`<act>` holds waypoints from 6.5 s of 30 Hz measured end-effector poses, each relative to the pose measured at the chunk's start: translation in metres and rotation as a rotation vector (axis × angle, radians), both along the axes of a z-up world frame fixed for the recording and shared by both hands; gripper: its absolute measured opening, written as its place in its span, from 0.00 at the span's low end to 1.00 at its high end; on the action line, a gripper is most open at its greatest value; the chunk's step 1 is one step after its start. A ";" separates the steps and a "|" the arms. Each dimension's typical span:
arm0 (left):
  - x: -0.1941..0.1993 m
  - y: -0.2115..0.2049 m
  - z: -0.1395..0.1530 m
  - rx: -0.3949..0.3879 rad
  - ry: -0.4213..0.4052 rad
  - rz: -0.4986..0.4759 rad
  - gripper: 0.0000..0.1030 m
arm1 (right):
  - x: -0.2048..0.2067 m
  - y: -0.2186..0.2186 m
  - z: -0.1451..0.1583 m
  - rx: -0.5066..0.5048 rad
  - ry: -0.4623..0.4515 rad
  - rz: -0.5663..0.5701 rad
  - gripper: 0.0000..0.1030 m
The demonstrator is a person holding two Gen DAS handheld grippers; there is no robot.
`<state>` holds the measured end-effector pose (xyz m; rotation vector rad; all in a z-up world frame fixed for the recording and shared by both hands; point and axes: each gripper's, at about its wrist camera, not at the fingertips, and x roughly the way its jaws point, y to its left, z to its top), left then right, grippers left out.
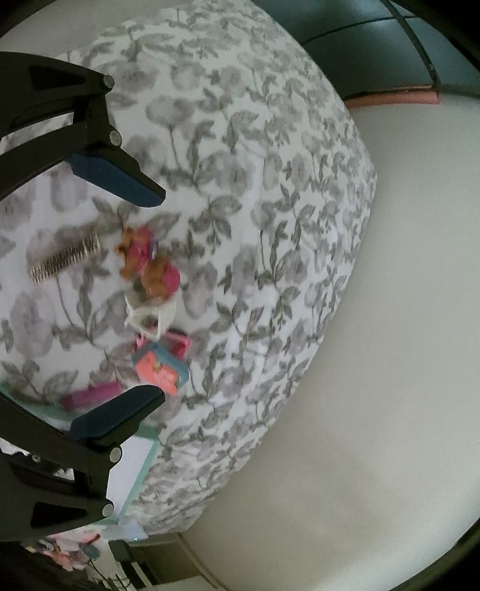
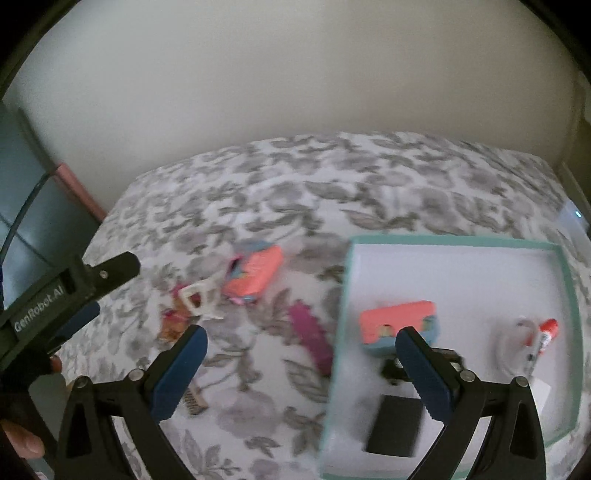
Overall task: Organize rigid objects
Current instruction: 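Move both open tools back over the pile of items, then grasp the silver patterned bar with the left tool while the right tool grasps the pink lighter, then lift the silver bar and pink lighter and carry both over the tray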
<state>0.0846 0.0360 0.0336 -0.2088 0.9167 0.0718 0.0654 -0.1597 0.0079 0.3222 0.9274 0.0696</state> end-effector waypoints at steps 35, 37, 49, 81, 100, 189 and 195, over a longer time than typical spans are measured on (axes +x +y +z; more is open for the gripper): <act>-0.001 0.011 -0.115 -0.030 0.448 -0.060 0.72 | 0.028 0.012 -0.045 -0.010 0.105 0.094 0.82; -0.001 0.009 -0.115 -0.037 0.448 -0.070 0.66 | 0.030 0.017 -0.046 -0.016 0.104 0.116 0.79; 0.006 -0.020 -0.116 -0.003 0.441 -0.120 0.54 | 0.045 0.038 -0.065 -0.095 0.144 0.171 0.57; 0.011 -0.008 -0.115 0.023 0.412 -0.135 0.53 | 0.039 0.040 -0.090 -0.176 0.221 0.173 0.24; -0.007 -0.004 -0.112 0.112 0.386 -0.116 0.31 | -0.009 0.056 -0.091 -0.177 0.293 0.164 0.21; -0.070 -0.255 -0.073 0.088 0.254 -0.666 0.21 | -0.091 -0.214 -0.057 -0.116 0.354 -0.562 0.21; -0.069 -0.257 -0.074 0.099 0.262 -0.668 0.21 | -0.088 -0.216 -0.063 -0.116 0.374 -0.558 0.21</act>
